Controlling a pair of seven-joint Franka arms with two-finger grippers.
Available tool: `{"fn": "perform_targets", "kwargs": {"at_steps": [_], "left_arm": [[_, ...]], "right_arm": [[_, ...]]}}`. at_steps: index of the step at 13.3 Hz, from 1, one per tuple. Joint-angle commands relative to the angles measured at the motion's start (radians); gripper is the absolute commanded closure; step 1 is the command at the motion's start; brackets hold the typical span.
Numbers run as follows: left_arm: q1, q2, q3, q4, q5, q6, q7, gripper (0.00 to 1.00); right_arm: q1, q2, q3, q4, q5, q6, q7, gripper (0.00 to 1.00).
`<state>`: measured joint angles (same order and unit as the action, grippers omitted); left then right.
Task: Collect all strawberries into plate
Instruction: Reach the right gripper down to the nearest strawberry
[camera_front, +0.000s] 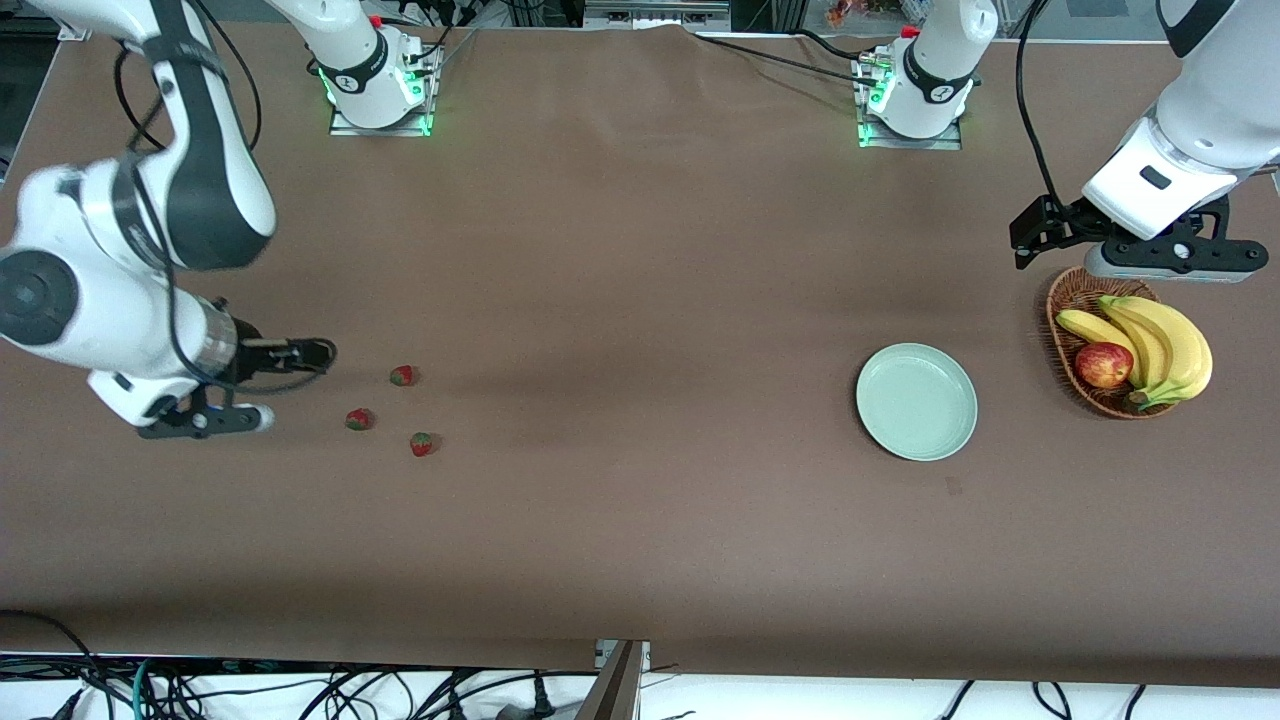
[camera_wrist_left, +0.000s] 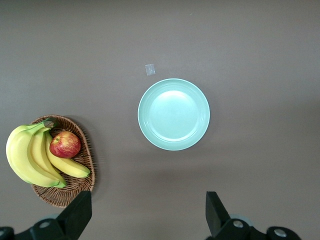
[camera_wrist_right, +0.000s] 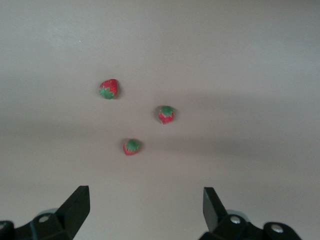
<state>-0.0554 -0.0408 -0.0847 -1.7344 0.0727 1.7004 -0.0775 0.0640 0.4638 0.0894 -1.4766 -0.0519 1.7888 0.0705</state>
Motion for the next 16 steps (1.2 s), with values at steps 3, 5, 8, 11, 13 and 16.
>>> {"fn": "perform_targets", "kwargs": {"at_steps": [3,5,8,11,13,16], "left_arm": [[0.0,-0.024,-0.003,-0.016,-0.014,-0.013,-0.008,0.0],[0.0,-0.022,-0.003,-0.016,-0.014,-0.013,-0.01,0.0],[-0.001,-0.022,-0.003,-0.014,-0.016,-0.013,-0.01,0.0],[0.008,-0.021,-0.001,-0.007,-0.016,-0.016,-0.002,0.0],[0.008,-0.021,-0.001,-0.007,-0.016,-0.016,-0.002,0.0],[0.009,-0.021,-0.001,-0.005,-0.016,-0.016,-0.002,0.0]], "right_arm": [[0.056,0.127,0.001,-0.017,0.0,0.193,0.06,0.0],[0.057,0.17,0.003,-0.066,0.003,0.309,0.101,0.0],[0.06,0.213,0.004,-0.125,0.004,0.461,0.153,0.0],[0.068,0.251,0.004,-0.126,0.004,0.54,0.179,0.0],[0.079,0.266,0.004,-0.128,0.004,0.572,0.204,0.0],[0.08,0.286,0.004,-0.128,0.004,0.62,0.204,0.01]]}}
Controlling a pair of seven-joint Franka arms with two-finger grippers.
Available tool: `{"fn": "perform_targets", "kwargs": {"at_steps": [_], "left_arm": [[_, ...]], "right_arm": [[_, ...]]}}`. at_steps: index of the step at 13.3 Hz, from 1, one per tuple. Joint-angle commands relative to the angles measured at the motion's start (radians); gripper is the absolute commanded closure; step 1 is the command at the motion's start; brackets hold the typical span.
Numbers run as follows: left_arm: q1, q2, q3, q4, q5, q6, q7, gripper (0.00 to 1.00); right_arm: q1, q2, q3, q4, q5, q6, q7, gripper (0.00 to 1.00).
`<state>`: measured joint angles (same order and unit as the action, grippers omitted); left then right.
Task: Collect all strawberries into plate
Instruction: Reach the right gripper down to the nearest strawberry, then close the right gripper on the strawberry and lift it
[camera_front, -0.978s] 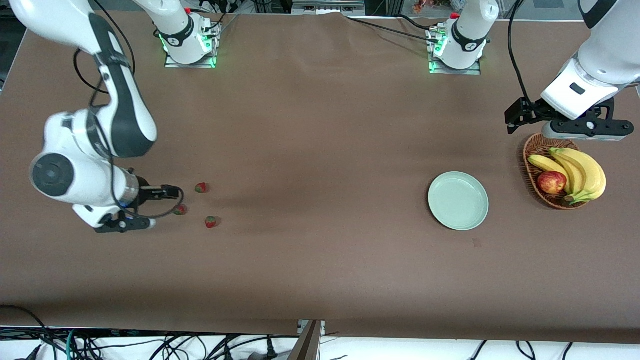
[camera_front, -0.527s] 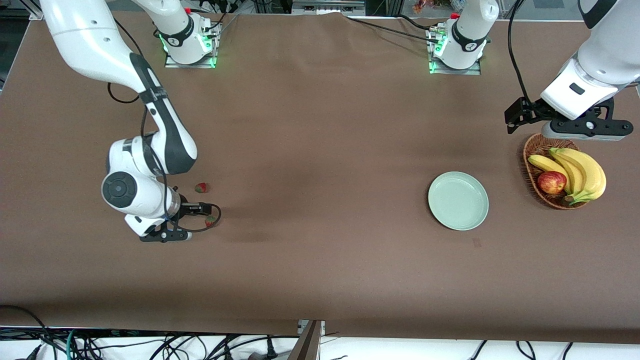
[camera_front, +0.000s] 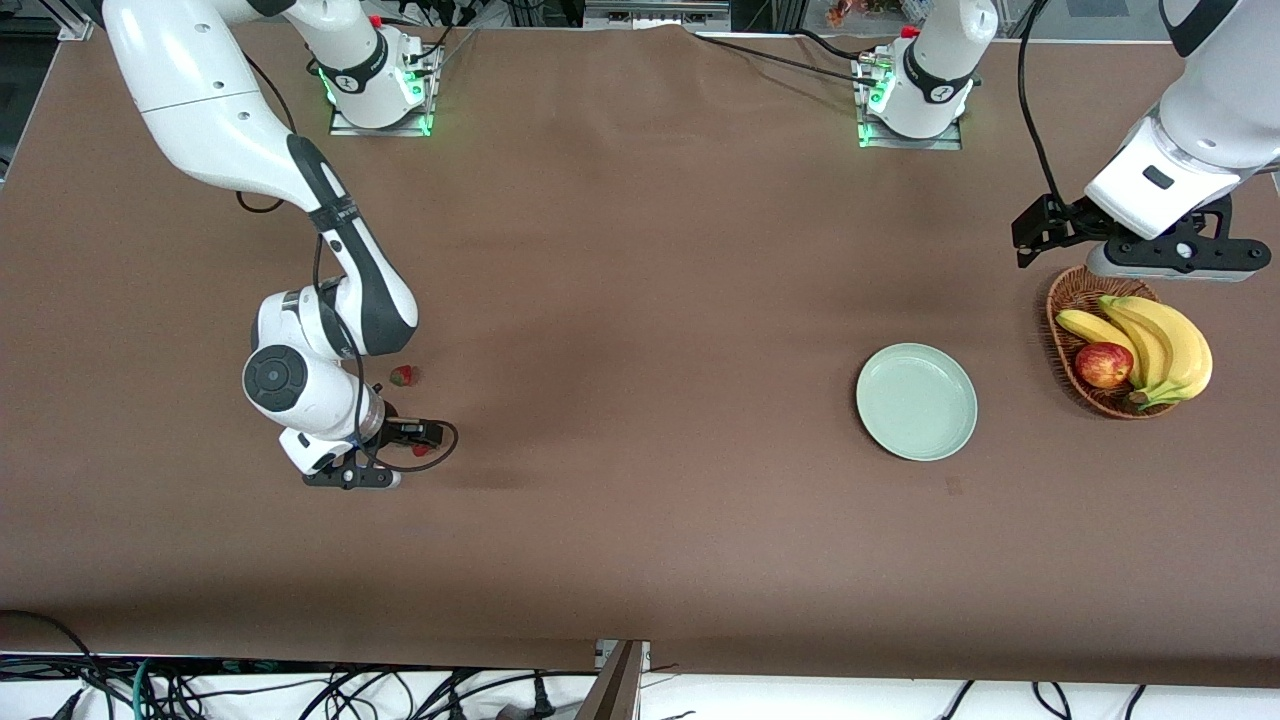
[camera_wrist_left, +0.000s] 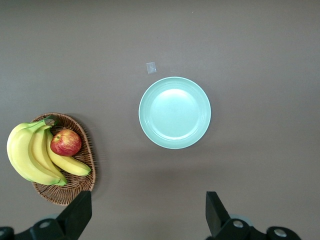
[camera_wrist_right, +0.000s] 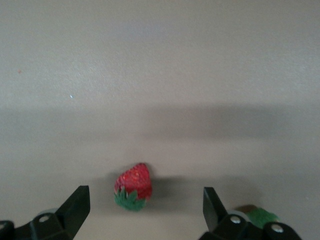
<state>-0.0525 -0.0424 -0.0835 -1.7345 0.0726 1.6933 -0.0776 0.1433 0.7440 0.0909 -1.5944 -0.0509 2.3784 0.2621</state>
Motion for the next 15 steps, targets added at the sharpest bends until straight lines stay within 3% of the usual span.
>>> {"fn": "perform_targets", "kwargs": {"at_steps": [1,2,5,7,11,12,15], "left_arm": [[0.003,-0.019,-0.004,-0.004,-0.016,-0.009,-0.002,0.0],[-0.004,-0.017,-0.004,0.004,-0.016,-0.009,-0.005,0.0],[-0.004,-0.013,-0.004,0.01,-0.016,-0.009,-0.01,0.0],[-0.004,-0.013,-0.008,0.01,-0.016,-0.014,-0.016,0.0],[-0.006,-0.013,-0.027,0.016,-0.014,-0.026,-0.016,0.0],[-0.004,-0.013,-0.028,0.016,-0.014,-0.026,-0.016,0.0],[-0.004,-0.013,-0.03,0.016,-0.014,-0.026,-0.016,0.0]], "right_arm": [[0.001,0.008,0.003,-0.012,0.003,0.03,0.012,0.03],[0.001,0.009,0.003,-0.016,0.003,0.03,0.012,0.09],[0.002,0.018,0.004,-0.024,0.003,0.035,0.012,0.1],[0.002,0.018,0.004,-0.024,0.003,0.035,0.012,0.35],[0.009,0.017,0.004,-0.022,0.002,0.03,0.012,0.72],[0.009,0.017,0.004,-0.019,0.002,0.03,0.012,0.77],[0.045,0.008,0.006,-0.01,0.003,0.025,0.015,0.81]]}}
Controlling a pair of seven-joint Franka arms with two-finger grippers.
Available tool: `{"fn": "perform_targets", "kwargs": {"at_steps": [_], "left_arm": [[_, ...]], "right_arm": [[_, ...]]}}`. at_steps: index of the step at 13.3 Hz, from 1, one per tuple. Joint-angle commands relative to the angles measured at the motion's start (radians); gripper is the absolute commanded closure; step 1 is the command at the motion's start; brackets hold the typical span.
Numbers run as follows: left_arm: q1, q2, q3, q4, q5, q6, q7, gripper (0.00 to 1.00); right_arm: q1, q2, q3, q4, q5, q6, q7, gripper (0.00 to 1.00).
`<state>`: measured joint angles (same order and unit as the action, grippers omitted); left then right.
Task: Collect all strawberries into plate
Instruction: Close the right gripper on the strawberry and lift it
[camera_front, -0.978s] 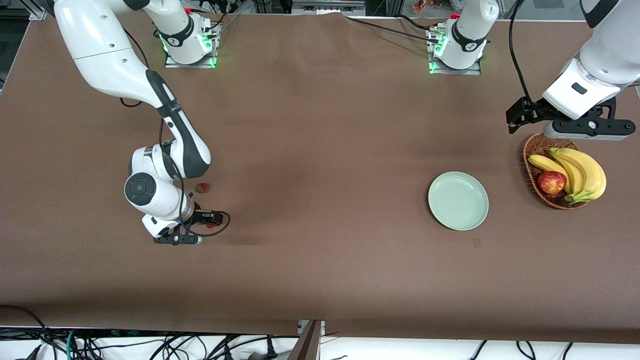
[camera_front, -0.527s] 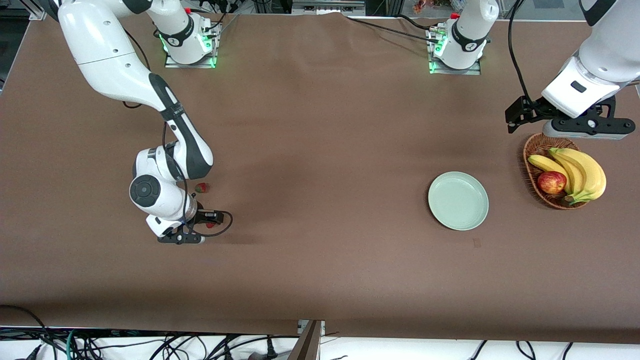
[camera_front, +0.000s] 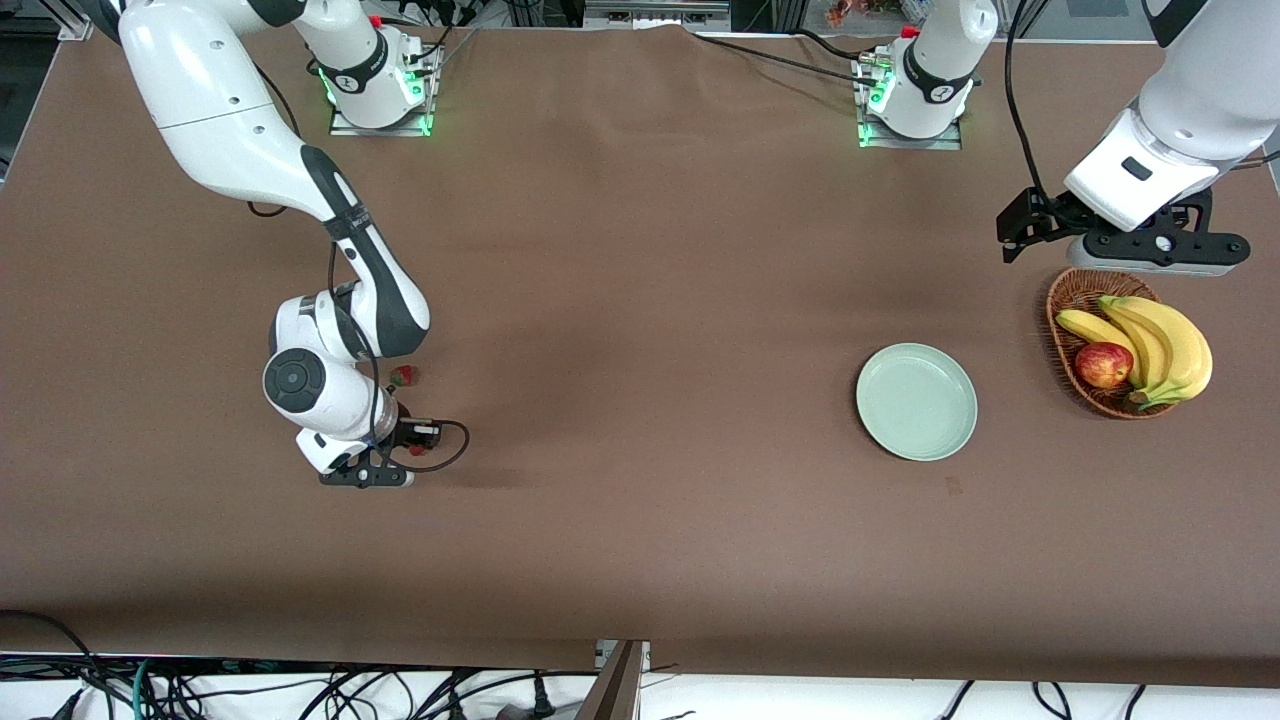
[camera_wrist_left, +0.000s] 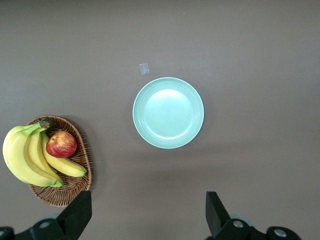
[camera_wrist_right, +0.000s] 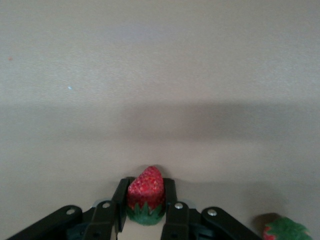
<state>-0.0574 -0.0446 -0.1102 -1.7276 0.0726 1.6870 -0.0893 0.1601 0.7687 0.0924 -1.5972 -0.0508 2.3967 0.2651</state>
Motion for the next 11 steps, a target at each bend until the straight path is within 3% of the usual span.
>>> {"fn": "perform_targets", "kwargs": {"at_steps": [1,7,11], "left_arm": [[-0.001,-0.011,-0.003,0.01,-0.014,-0.021,-0.004,0.0],[-0.001,0.028,-0.038,0.011,-0.014,-0.043,0.002,0.0],[0.001,0.058,-0.039,0.013,-0.016,-0.046,0.009,0.0]], "right_arm": [[0.064,-0.017,0.003,0.005,0.003,0.007,0.054,0.82],[0.385,0.032,0.003,0.135,0.002,0.05,0.566,0.81],[0.556,0.145,0.003,0.229,0.0,0.226,0.706,0.8]]}}
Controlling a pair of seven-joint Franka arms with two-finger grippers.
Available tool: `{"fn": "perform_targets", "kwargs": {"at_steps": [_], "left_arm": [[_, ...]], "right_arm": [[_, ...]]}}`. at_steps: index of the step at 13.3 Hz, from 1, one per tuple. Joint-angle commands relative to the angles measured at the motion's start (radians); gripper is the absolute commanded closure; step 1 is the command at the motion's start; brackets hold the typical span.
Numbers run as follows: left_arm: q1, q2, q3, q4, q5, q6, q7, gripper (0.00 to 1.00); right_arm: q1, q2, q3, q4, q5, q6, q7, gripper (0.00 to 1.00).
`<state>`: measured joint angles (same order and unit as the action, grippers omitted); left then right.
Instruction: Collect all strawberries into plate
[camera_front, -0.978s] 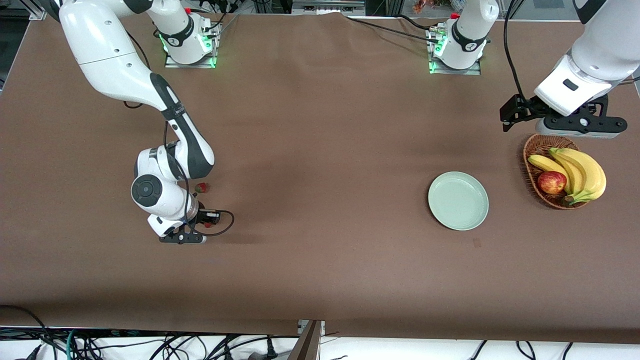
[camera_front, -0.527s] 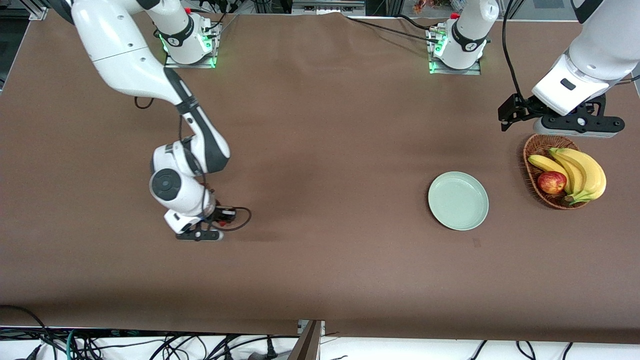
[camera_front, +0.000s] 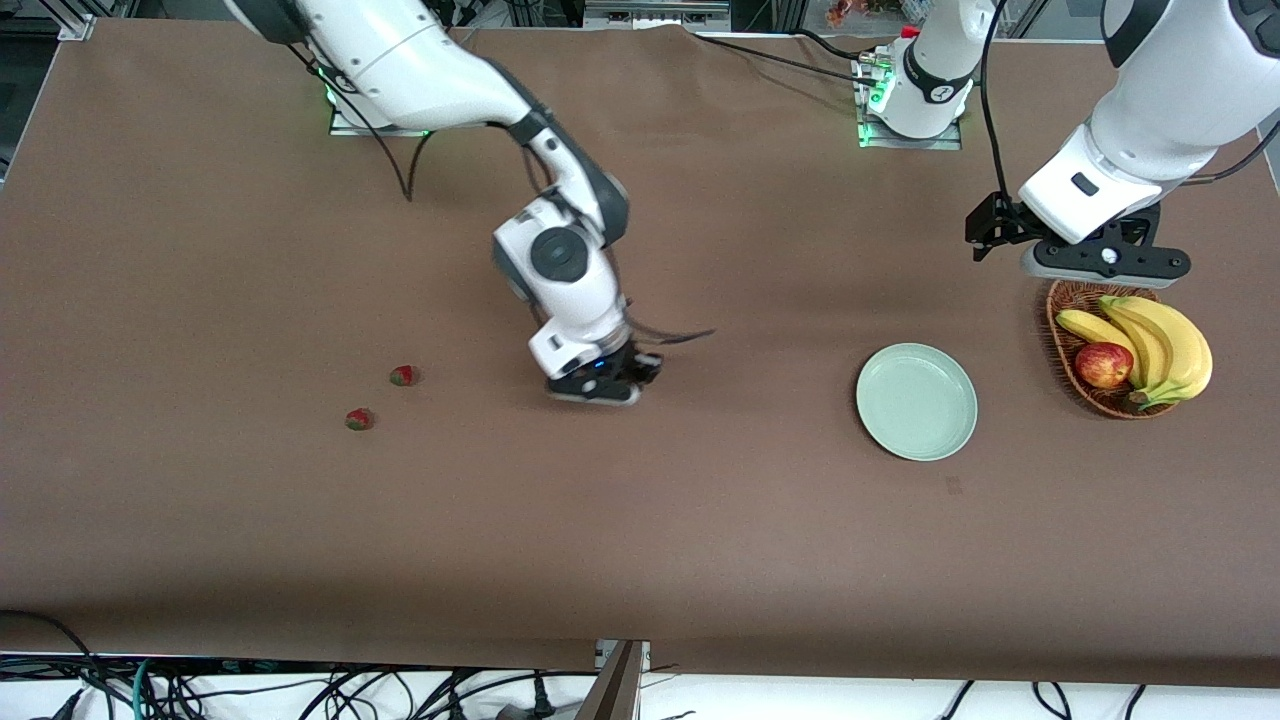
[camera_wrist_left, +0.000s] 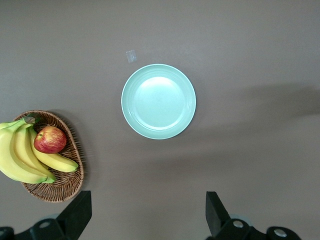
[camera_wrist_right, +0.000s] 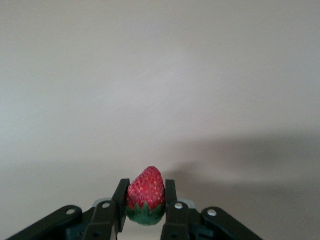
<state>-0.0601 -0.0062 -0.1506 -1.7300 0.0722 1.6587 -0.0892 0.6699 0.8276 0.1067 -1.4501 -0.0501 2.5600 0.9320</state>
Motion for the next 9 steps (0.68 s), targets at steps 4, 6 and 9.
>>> {"fn": "perform_targets", "kwargs": {"at_steps": [4,6,9], "left_arm": [[0.013,0.025,0.002,0.015,-0.015,-0.019,0.009,0.0],[0.013,0.025,0.002,0.015,-0.015,-0.019,0.008,0.0],[0.009,0.025,0.002,0.015,-0.015,-0.019,0.008,0.0]], "right_arm": [[0.132,0.134,-0.015,0.135,-0.002,0.088,0.16,0.79],[0.152,0.145,-0.015,0.14,-0.005,0.092,0.162,0.01],[0.134,0.118,-0.03,0.143,-0.002,0.059,0.14,0.0]]}}
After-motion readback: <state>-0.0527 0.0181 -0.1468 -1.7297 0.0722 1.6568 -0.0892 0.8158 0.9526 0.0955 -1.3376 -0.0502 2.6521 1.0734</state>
